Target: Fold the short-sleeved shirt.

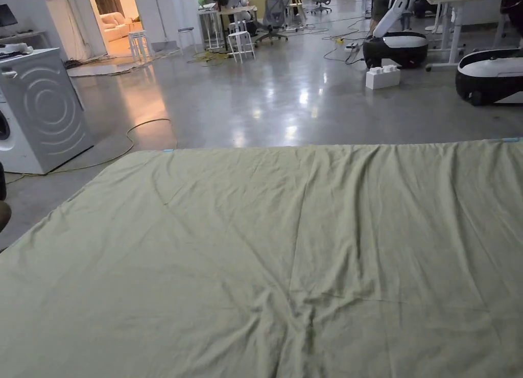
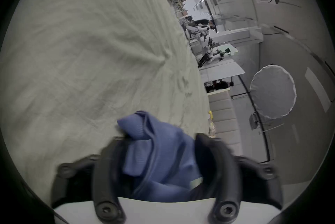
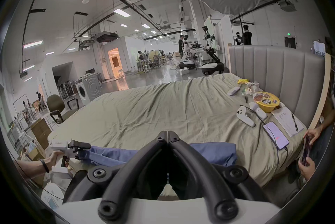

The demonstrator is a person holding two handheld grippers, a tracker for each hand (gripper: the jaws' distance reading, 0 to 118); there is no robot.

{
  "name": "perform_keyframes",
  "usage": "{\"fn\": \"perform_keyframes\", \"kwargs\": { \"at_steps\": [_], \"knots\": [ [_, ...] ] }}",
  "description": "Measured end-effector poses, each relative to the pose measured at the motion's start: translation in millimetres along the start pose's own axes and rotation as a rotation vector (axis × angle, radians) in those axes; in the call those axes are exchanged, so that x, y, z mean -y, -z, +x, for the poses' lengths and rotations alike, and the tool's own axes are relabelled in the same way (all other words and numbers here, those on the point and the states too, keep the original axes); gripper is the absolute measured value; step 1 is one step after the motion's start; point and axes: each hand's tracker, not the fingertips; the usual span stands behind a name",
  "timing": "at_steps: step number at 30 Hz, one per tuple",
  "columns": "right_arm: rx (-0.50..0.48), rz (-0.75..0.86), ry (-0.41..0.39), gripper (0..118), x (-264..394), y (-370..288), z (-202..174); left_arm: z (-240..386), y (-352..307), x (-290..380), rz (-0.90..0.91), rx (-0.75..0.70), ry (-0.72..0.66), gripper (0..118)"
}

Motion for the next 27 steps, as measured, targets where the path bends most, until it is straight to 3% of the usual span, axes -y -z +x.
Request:
{"fn": "perform_keyframes", "kwargs": {
  "at_steps": [1, 3, 6, 15, 20, 21, 23, 25, 27],
  "knots": [
    [-0.001, 0.002, -0.007, 0, 0, 0, -2, 0, 5, -1, -0.025, -0.050, 0.030, 37],
    [-0.011, 0.003, -0.014, 0, 2, 1, -4, 0, 13, -5, -0.061, -0.086, 0.045, 21],
    [-0.014, -0.017, -0.019, 0, 5, 3, -7, 3, 16, -6, -0.058, -0.063, 0.046, 15],
    [-0.024, -0.053, -0.024, 0, 11, -2, -4, 23, -39, -9, 0.090, -0.002, 0.040, 14],
    [-0.025, -0.048, 0.016, 0, 13, 4, 4, 52, -111, -36, 0.191, -0.188, 0.250, 14],
    [-0.028, -0.044, 0.033, 0, 13, 4, 6, 70, -114, -30, 0.217, -0.240, 0.382, 14],
    [-0.032, -0.043, 0.053, 0, 16, 4, 11, 98, -100, -11, 0.221, -0.259, 0.499, 14],
    [-0.018, -0.034, 0.064, 0, 17, -2, 12, 120, -64, 22, 0.189, -0.182, 0.436, 14],
    [-0.013, -0.032, 0.072, 0, 18, -8, 17, 139, -27, 60, 0.175, -0.159, 0.470, 14]
  ]
}}
